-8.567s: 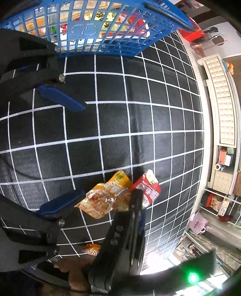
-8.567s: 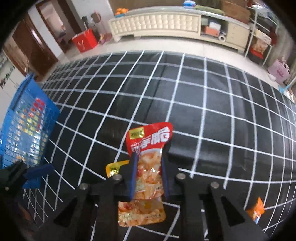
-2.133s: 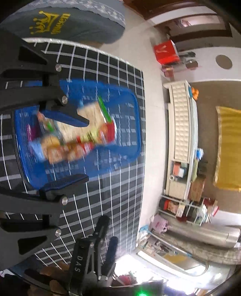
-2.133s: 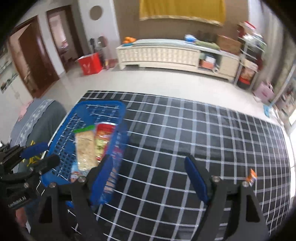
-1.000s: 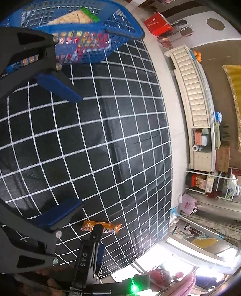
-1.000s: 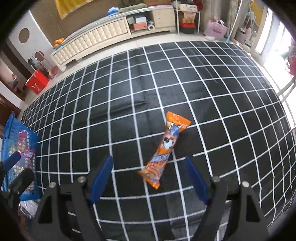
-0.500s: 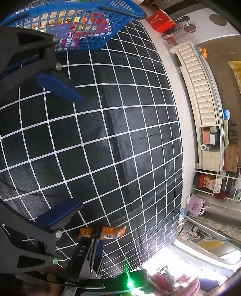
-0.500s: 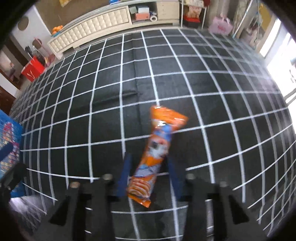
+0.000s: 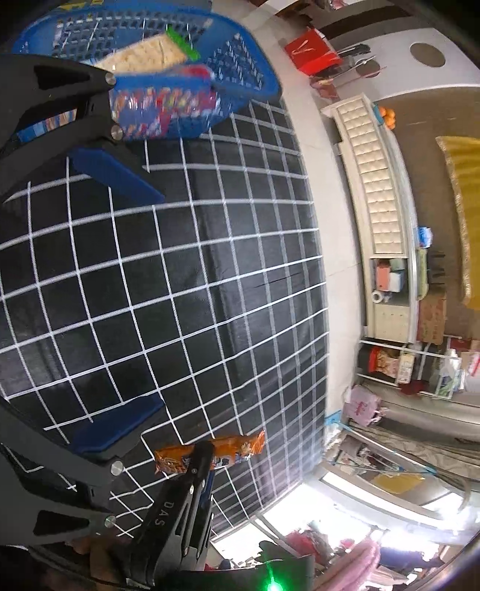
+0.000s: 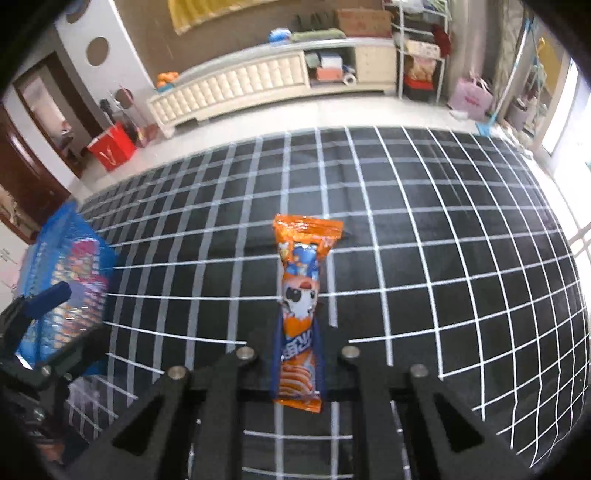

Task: Organize snacks
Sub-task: 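Carry the stick snack with the right tool down into the basket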

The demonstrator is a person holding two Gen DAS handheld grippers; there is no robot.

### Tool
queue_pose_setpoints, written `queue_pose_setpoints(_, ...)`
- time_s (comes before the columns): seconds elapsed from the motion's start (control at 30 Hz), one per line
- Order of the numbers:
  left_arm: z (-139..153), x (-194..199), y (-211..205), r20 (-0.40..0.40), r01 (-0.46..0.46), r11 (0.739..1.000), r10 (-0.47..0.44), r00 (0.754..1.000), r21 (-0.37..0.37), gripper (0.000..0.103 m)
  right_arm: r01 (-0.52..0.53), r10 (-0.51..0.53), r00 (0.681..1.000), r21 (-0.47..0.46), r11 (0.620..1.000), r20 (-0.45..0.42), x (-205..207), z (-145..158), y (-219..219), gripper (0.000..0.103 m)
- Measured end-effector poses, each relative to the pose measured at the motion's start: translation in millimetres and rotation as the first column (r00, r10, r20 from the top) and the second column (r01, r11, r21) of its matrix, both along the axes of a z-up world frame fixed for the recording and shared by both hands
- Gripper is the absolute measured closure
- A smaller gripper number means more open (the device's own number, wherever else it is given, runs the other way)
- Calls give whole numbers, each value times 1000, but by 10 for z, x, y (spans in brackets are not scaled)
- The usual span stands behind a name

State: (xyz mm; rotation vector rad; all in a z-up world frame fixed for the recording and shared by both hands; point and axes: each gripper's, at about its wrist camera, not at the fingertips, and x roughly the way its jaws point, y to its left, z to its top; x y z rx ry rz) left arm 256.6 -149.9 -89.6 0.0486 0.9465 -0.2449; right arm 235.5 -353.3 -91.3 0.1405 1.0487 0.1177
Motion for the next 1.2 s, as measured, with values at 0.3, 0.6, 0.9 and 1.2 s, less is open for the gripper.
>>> queue_pose_setpoints(0.3, 489, -349, 494, 89, -57, 998, 59, 994, -27, 0, -111, 106, 988, 41, 993, 111, -137, 476, 648, 85)
queue_pose_setpoints(0.6, 698, -643, 1299, 122, -162, 986, 164, 979, -30, 0, -260, 252, 955, 32, 965, 156, -166, 647, 1450, 85)
queue_pose_setpoints(0.9, 727, -893, 2128, 127, -274, 962, 274, 953, -14, 0, -365, 354, 926, 66, 929, 134, -94, 638, 2175, 85)
queue_pose_setpoints(1.2, 564, -1029, 2786, 91, -366, 931, 366, 926, -15, 0, -450, 448, 893, 27, 893, 48, 33, 287, 2900, 85)
